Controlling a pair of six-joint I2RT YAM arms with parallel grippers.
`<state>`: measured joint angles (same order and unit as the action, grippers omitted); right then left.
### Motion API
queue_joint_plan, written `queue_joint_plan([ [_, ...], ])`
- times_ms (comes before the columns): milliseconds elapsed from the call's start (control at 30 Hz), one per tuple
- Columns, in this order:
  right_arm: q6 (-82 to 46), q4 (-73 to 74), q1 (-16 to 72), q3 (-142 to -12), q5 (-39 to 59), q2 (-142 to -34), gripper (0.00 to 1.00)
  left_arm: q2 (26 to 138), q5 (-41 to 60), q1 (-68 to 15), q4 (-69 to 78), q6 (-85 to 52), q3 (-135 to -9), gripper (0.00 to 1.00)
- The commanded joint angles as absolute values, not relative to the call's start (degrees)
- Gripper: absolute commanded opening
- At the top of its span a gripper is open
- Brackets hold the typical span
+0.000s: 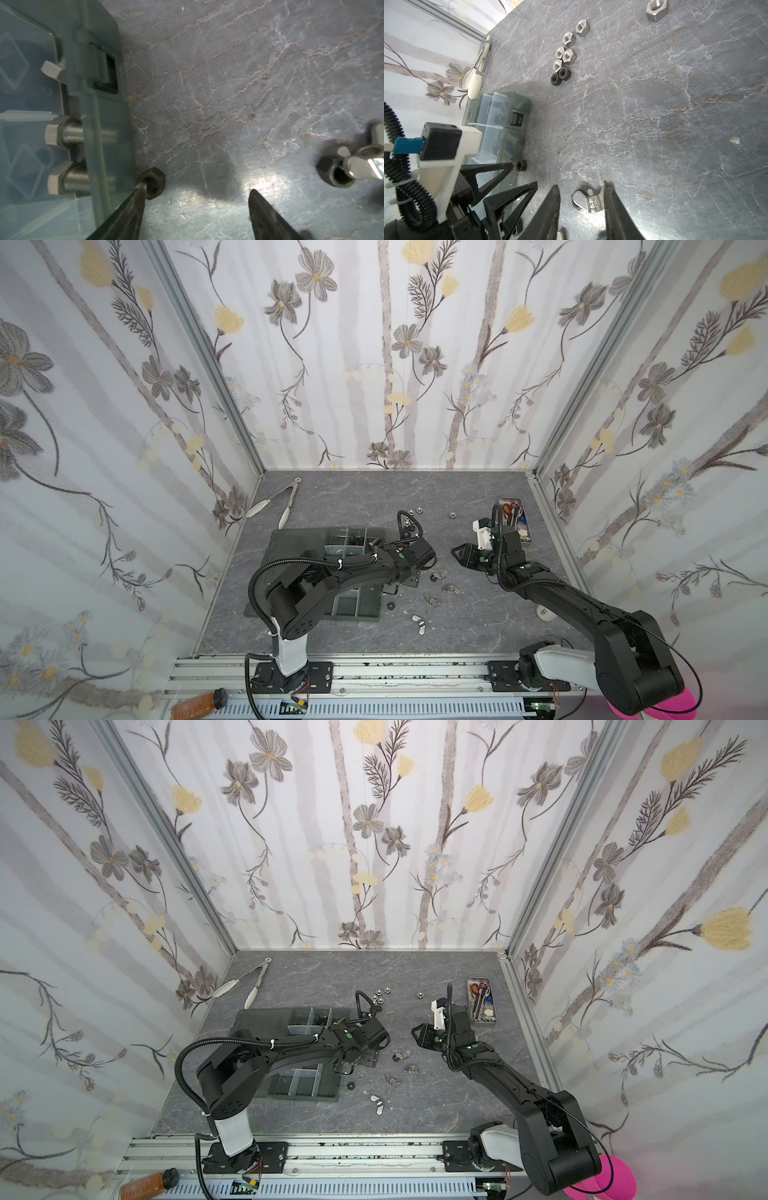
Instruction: Sort the screws and nuts into containers
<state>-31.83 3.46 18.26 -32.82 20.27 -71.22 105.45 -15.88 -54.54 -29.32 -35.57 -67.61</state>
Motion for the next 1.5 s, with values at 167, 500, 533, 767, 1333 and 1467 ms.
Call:
queue_joint_plan([
  [167, -31.3, 4.5, 18.2, -32.8, 21.0, -71.0, 0.37, 105.1, -15.5, -53.5, -27.7, -36.5, -66.1, 0.79],
  [500, -31.3, 4.6, 18.3, -32.6, 20.8, -71.1, 0.37, 106.9, -16.5, -53.4, -27.8, -36.7, -65.5, 0.78],
  [533, -31.2, 4.5, 18.2, -32.7, 20.8, -71.1, 0.37, 107.3, -16.9, -53.4, -28.1, -36.9, -65.5, 0.78],
  [767, -31.3, 4.7, 18.2, -32.5, 20.8, -71.4, 0.37, 107.5, -18.2, -53.4, -28.3, -37.5, -64.6, 0.78],
  [1333, -31.0, 4.5, 18.0, -32.8, 20.7, -71.3, 0.37, 106.8, -13.9, -54.1, -26.1, -37.3, -65.3, 0.53],
  [1467, -31.0, 4.5, 18.0, -32.9, 20.8, -71.6, 0.37, 106.5, -13.4, -54.8, -25.9, -37.3, -66.3, 0.39],
])
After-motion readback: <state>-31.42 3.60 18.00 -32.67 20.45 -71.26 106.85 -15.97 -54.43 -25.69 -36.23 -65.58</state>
